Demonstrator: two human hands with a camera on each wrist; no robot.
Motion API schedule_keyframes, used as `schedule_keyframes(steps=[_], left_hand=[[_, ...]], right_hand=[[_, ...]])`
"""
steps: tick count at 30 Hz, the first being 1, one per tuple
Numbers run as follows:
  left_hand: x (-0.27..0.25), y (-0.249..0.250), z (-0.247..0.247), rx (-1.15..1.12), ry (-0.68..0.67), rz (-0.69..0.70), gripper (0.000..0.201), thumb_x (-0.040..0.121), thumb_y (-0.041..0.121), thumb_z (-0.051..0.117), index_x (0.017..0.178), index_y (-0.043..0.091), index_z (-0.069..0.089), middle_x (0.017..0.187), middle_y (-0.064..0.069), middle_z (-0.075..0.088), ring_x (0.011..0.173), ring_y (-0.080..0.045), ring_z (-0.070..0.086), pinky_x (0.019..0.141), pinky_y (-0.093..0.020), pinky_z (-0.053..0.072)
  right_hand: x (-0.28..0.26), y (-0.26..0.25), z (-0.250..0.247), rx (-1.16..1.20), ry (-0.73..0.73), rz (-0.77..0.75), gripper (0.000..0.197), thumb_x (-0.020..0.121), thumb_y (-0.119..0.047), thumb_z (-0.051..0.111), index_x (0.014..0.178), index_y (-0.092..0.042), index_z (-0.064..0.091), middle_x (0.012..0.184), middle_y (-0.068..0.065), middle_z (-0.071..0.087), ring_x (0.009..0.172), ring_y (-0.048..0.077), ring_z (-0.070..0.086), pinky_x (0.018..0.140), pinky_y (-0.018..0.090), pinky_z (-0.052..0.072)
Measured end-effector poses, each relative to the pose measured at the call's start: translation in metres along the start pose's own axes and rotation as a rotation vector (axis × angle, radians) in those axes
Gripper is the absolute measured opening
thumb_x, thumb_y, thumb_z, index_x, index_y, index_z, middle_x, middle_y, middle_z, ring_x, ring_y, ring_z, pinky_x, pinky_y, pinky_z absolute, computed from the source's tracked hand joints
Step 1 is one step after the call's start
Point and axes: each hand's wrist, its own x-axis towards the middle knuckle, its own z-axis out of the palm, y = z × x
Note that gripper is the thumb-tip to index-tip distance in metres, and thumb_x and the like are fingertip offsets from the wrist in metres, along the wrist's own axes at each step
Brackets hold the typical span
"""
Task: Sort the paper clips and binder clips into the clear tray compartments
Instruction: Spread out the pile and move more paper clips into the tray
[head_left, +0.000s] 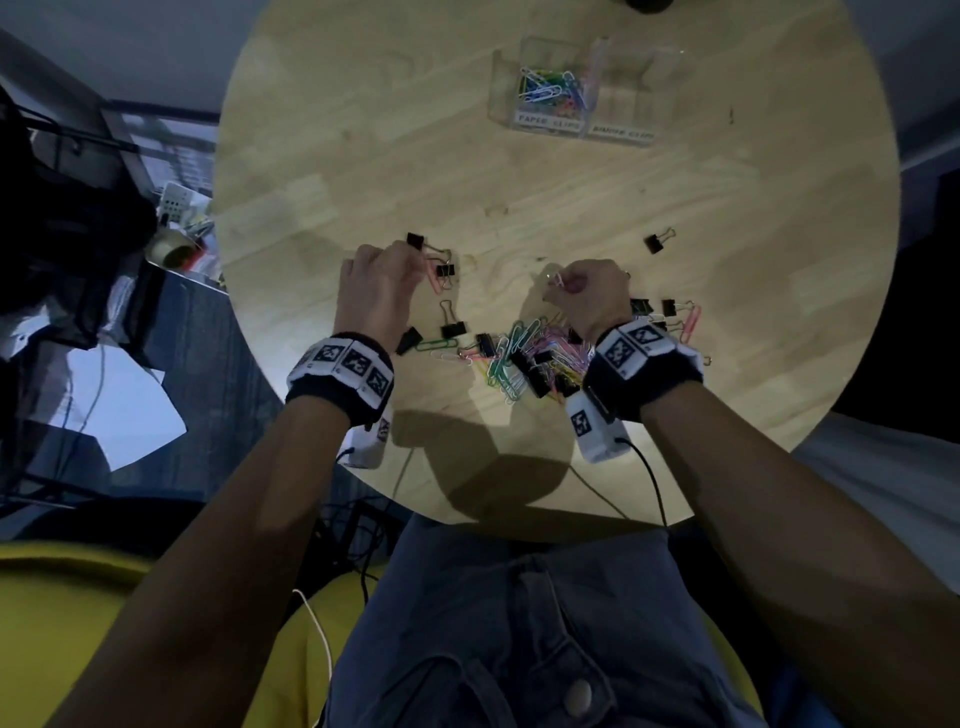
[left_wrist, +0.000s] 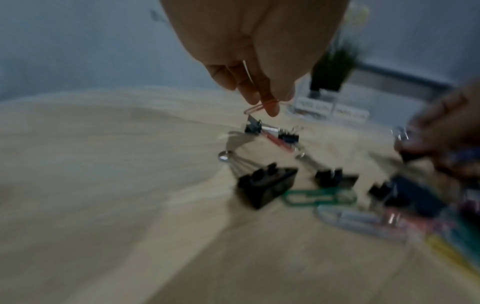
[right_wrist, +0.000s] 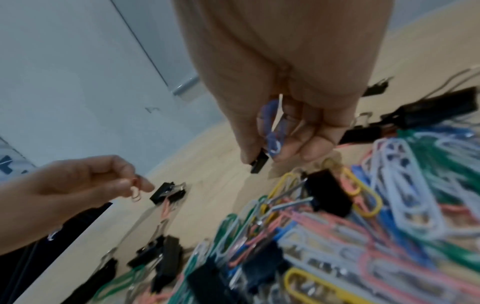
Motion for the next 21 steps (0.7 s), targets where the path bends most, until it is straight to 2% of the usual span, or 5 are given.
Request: schedule_keyframes(steps=[3,6,12,18,21], left_hand=[[0.001,-0.003,-0.001,-0.474,0.100,-0.121,0.008,0.094,0.015,0.044,0.087,0.017,0.047,0.076,0.000,0.064,0.082,-0.023,0.063,0.076,-0.035,0.048],[0.005,-0.007,0.002,-0.618,0.178,-0.259,0.009,0.096,0.007,0.033,0.093,0.014,0.038,0.064,0.007,0.044,0.058,0.001,0.049,0.064,-0.023,0.041],[0.013,0.004,0.002,-0.099,-0.183,-0.450,0.038,0.092,0.047,0.039,0.104,0.014,0.053,0.091,-0.004,0.062,0.081,-0.024,0.058,0.073,-0.033,0.043],[0.015,0.016,0.018,0.047,-0.169,-0.393,0.032,0.090,0.036,0.053,0.109,0.011,0.049,0.104,-0.014,0.066,0.090,-0.033,0.062,0.069,-0.034,0.043],[0.015,0.017,0.018,0.039,-0.181,-0.374,0.031,0.090,0.030,0.054,0.112,0.010,0.045,0.104,-0.016,0.065,0.091,-0.034,0.061,0.068,-0.034,0.041]], right_hand=[[0.004,0.002,-0.008,0.007,0.058,-0.015,0.021,0.084,-0.016,0.067,0.097,0.000,0.072,0.096,0.017,0.074,0.082,0.022,0.066,0.085,0.031,0.054],[0.007,0.000,-0.010,-0.037,0.097,-0.018,0.020,0.084,-0.020,0.067,0.088,-0.002,0.073,0.090,0.018,0.073,0.076,0.023,0.063,0.081,0.037,0.055],[0.009,-0.013,-0.012,-0.155,0.177,-0.093,0.023,0.088,-0.025,0.062,0.094,-0.003,0.065,0.097,0.016,0.071,0.091,0.030,0.066,0.082,0.039,0.053],[0.001,-0.041,0.021,-0.262,-0.058,-0.398,0.023,0.098,-0.015,0.041,0.114,-0.012,0.058,0.080,0.005,0.065,0.054,0.013,0.053,0.046,0.018,0.036],[-0.002,-0.055,0.036,-0.480,-0.249,-0.551,0.031,0.098,-0.017,0.041,0.124,-0.024,0.056,0.095,0.007,0.070,0.070,0.022,0.060,0.056,0.024,0.041]])
